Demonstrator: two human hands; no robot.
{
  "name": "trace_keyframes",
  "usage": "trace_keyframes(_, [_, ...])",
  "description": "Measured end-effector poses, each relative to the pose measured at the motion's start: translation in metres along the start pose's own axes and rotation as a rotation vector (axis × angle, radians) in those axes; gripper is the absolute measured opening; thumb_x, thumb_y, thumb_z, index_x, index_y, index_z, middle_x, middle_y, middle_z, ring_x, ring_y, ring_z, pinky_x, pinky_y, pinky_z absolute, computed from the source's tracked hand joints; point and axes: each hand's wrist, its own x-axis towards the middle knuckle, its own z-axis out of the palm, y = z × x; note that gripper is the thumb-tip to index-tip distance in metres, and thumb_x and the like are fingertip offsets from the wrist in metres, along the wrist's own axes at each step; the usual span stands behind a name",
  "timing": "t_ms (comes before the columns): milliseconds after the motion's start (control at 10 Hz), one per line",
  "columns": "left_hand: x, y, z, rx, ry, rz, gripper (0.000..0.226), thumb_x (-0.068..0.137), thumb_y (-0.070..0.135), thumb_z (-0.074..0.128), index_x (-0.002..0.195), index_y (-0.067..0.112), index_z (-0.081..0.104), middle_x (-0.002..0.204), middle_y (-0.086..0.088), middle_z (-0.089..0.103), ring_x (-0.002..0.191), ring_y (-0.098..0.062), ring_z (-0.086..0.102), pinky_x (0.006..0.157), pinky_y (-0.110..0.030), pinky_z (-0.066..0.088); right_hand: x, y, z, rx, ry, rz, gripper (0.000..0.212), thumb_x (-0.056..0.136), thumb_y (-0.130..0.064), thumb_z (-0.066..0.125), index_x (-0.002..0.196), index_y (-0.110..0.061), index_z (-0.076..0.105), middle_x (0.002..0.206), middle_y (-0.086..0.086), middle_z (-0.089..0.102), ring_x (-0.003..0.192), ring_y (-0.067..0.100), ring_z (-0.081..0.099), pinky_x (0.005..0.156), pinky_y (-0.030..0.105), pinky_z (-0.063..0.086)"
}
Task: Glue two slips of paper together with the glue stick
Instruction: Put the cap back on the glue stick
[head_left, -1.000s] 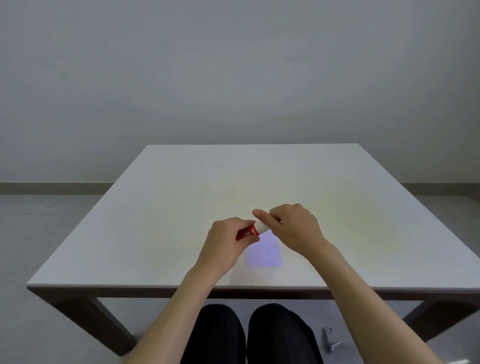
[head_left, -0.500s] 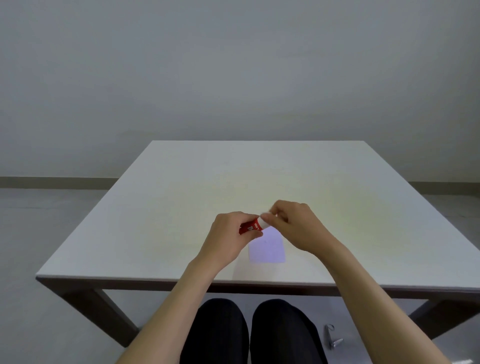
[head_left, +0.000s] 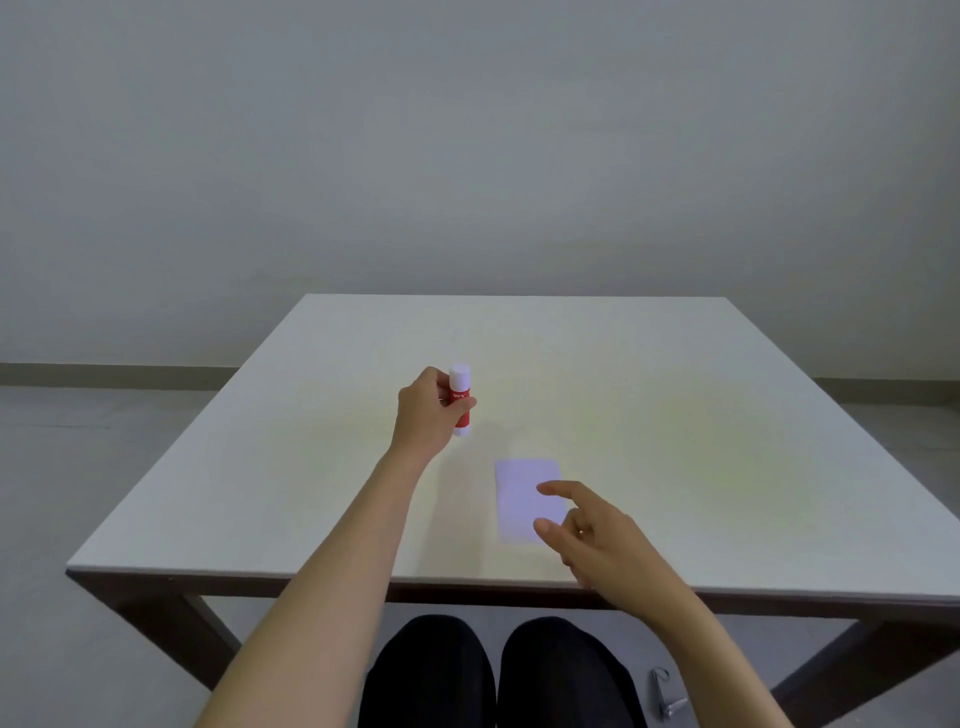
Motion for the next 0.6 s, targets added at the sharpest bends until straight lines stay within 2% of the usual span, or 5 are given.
trace_keyframes(100, [-0.001, -0.010, 0.005, -0.028, 0.005, -0.005, 0.016, 0.082, 0.016, 0.065, 0.088, 0.007, 0.053, 0.065, 0.006, 0.066, 0.068, -0.005, 0.059, 0.055, -0.015, 0.036, -0.005, 0.001, -0.002, 0.030, -0.010, 0.002, 0.034, 0.091, -0.041, 0.053, 0.124, -0.040, 0.049, 0.062, -0.008, 0.053, 0.054, -0.001, 0.051, 0.061, 0.016, 0.042])
trace_keyframes(200, [-0.004, -0.020, 0.008, -0.055, 0.011, -0.016, 0.016, 0.082, 0.014, 0.066, 0.089, 0.007, 0.054, 0.069, 0.000, 0.068, 0.068, -0.009, 0.061, 0.052, -0.008, 0.039, -0.007, 0.000, -0.005, 0.109, -0.010, 0.013, 0.030, 0.092, -0.037, 0.053, 0.122, -0.036, 0.052, 0.061, -0.007, 0.053, 0.050, 0.000, 0.050, 0.056, 0.014, 0.044])
trace_keyframes(400, [-0.007, -0.020, 0.010, -0.058, 0.010, -0.019, 0.015, 0.080, 0.012, 0.067, 0.088, 0.006, 0.057, 0.070, -0.002, 0.069, 0.070, -0.017, 0.063, 0.055, -0.013, 0.039, -0.004, -0.011, -0.002, 0.134, -0.022, -0.002, 0.025, 0.092, -0.036, 0.054, 0.116, -0.035, 0.057, 0.061, -0.006, 0.056, 0.053, 0.008, 0.053, 0.073, 0.032, 0.055])
trace_keyframes(500, [-0.003, -0.023, 0.009, 0.003, -0.032, -0.056, 0.016, 0.077, 0.013, 0.068, 0.088, 0.009, 0.058, 0.079, -0.002, 0.069, 0.080, -0.021, 0.064, 0.056, -0.017, 0.040, -0.001, -0.015, 0.002, 0.096, -0.044, -0.001, 0.023, 0.091, -0.037, 0.054, 0.114, -0.036, 0.058, 0.059, -0.008, 0.056, 0.053, 0.007, 0.054, 0.074, 0.032, 0.055])
trace_keyframes(600, [0.002, -0.022, 0.003, 0.118, -0.160, -0.113, 0.055, 0.072, 0.020, 0.076, 0.120, 0.007, 0.054, 0.113, -0.009, 0.067, 0.105, -0.024, 0.060, 0.069, -0.023, 0.043, 0.010, -0.021, 0.003, 0.003, -0.092, 0.028, 0.026, 0.090, -0.040, 0.053, 0.115, -0.034, 0.058, 0.062, -0.008, 0.057, 0.054, 0.005, 0.055, 0.069, 0.025, 0.050])
